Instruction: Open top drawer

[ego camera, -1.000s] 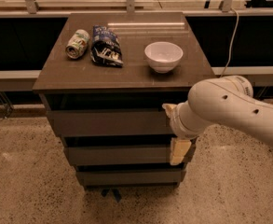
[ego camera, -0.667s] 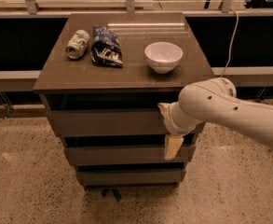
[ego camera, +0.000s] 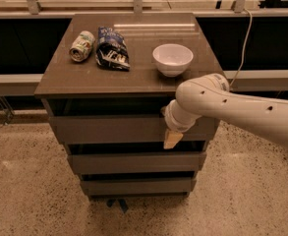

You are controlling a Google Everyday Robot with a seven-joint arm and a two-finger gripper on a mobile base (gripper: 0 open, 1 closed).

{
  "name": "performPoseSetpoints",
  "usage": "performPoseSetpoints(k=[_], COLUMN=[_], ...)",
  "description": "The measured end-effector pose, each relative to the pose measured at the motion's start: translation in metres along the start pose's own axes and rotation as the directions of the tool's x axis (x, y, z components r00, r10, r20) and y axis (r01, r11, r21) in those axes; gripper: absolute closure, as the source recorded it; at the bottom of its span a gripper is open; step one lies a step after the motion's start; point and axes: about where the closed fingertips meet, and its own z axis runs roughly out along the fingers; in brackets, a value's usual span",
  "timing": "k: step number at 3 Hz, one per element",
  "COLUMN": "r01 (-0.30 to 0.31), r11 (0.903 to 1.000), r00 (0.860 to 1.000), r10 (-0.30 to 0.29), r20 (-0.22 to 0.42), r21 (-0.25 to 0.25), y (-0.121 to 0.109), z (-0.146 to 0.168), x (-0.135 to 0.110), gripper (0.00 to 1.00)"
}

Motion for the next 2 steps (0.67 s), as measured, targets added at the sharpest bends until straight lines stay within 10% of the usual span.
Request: performPoseSetpoints(k=[1, 2], r01=[-0.002, -0.003], r11=[0.9999, 0.9995], r00=[1.0, 1.0], r10=[0.002, 0.003], r20=[-0.005, 0.01], r21=[-0.013, -0.03], y=[-0.0084, -0.0018], z=[0.0055, -0.0033], x=[0.0007, -0.0018], gripper=[0.49, 0.5])
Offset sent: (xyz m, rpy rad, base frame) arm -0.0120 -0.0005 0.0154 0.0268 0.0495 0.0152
